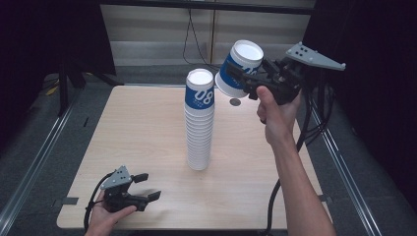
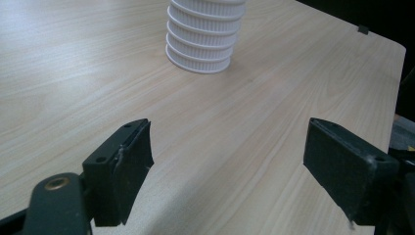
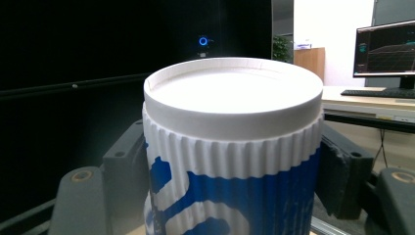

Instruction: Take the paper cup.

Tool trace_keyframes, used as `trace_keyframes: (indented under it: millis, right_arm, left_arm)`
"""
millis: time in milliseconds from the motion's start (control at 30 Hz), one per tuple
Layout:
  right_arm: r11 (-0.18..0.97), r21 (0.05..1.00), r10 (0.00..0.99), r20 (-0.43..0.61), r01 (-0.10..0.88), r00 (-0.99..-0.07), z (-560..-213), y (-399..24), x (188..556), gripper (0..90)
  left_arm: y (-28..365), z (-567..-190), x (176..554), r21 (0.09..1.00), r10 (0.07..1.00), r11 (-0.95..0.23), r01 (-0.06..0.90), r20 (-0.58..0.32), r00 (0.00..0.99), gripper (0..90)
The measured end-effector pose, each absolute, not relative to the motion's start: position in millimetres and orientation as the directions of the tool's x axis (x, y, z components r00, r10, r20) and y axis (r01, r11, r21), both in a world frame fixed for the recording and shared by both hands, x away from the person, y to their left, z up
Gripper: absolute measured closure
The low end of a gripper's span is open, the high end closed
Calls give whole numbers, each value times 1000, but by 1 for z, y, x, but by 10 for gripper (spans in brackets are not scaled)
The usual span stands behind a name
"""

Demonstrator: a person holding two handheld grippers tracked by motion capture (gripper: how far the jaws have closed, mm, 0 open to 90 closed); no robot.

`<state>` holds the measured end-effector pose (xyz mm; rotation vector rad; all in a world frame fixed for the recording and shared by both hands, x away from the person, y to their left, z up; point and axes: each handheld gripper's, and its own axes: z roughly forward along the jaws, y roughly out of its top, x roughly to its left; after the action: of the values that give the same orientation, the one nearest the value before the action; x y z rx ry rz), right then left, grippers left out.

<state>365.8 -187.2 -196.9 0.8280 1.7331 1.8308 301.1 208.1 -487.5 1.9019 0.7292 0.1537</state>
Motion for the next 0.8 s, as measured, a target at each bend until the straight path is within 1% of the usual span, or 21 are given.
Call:
trace_keyframes:
  millis: [233,367,567,800]
  right_arm:
    - [-60,996,721,94,73,-686,-214,-202,354,269]
    - [-42,995,725,93,91,-682,-229,-207,347,270]
    - [-31,991,722,110,127,-683,-255,-210,343,270]
    - [-21,988,708,122,151,-695,-273,-208,338,269]
  left_arm:
    - [206,-479,302,878,542,-257,404,-214,812,157]
    - [204,-474,303,884,519,-254,392,-217,827,157]
    - [201,-462,305,895,512,-254,366,-196,836,157]
    - [190,-453,310,902,497,-263,343,-178,849,158]
